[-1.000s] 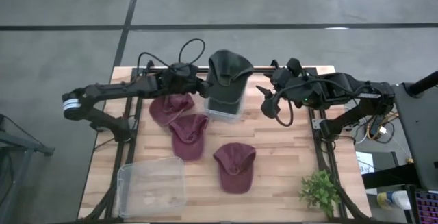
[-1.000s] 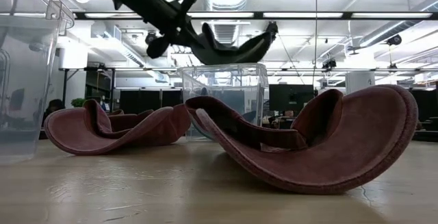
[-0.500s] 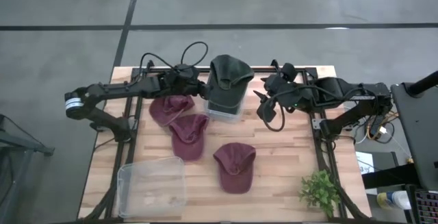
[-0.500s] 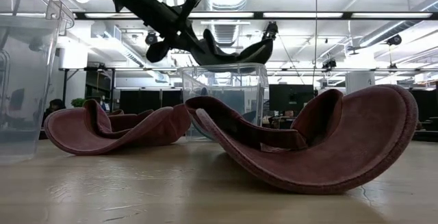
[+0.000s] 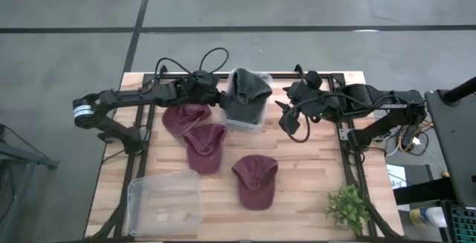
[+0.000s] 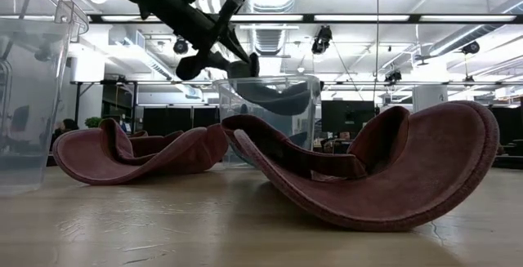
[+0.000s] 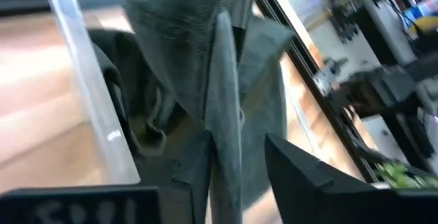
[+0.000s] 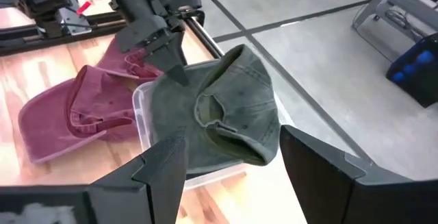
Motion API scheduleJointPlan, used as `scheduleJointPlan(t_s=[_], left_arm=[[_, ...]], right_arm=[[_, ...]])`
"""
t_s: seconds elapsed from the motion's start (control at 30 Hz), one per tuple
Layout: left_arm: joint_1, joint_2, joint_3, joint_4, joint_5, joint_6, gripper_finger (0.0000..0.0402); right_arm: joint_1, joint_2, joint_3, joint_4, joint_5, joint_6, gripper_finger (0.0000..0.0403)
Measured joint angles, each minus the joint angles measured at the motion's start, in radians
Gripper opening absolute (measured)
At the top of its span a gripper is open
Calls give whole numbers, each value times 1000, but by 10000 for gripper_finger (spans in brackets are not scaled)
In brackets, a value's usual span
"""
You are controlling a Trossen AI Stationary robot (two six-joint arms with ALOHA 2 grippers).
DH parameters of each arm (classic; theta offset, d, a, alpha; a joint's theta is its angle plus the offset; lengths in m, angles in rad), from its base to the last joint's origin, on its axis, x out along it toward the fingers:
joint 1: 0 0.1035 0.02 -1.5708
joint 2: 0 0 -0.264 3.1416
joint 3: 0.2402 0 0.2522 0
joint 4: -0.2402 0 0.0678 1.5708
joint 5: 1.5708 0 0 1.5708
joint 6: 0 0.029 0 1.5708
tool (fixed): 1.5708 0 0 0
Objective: Pick and place caps into container
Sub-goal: Put the green cap into the top transparent container, then put the bottom red cap into the bottom transparent container
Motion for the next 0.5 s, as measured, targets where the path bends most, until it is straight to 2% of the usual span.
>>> scheduleJointPlan(t_s=[0.17, 0.37, 0.5], left_arm=[[-1, 0, 0, -4, 115, -42, 155], [7, -3, 1, -32, 125, -27, 156], [13, -3, 45, -98, 141, -11, 156]], right_arm=[[0, 0, -23, 2, -1, 7, 226], [0, 0, -63, 1, -3, 29, 226], [0, 0, -65, 1, -3, 52, 226]])
